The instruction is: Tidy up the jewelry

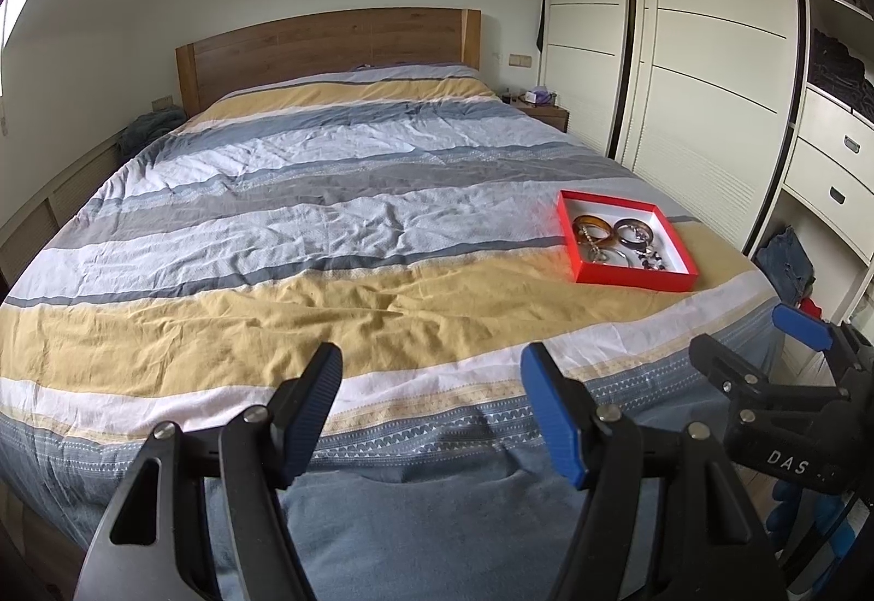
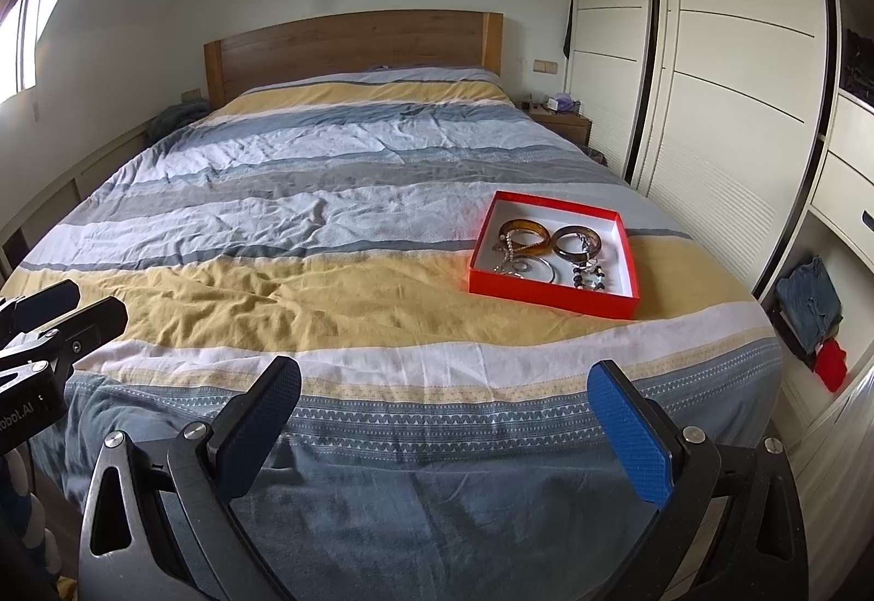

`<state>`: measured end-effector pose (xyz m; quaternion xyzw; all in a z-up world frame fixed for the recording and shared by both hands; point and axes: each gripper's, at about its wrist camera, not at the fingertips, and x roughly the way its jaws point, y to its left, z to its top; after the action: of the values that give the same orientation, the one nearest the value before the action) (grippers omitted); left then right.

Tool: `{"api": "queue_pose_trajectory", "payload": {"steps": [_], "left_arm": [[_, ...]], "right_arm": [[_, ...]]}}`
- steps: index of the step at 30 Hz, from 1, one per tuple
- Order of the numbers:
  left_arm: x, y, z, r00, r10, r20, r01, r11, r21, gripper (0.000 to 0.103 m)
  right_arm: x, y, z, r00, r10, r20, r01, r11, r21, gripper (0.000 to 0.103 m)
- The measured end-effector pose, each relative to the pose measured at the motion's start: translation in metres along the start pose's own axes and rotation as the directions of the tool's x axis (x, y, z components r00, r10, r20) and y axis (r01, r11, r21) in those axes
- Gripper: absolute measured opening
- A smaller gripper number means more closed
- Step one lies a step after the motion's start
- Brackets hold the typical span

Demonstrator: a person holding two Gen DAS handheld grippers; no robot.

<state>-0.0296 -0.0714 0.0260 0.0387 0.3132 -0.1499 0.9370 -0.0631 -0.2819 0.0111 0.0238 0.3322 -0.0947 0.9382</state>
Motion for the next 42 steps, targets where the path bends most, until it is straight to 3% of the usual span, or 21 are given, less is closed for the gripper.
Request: {"api": "queue_pose_trajectory", "payload": {"steps": [42], "left_arm": [[0.015,-0.001,-0.002,0.999,0.001,-0.046,-0.001,1.0,0.012,0.066]], "right_arm": [[0.013,0.0,-0.011,0.999,-0.007,-0.031,0.008,1.0,0.005,0.103]]}}
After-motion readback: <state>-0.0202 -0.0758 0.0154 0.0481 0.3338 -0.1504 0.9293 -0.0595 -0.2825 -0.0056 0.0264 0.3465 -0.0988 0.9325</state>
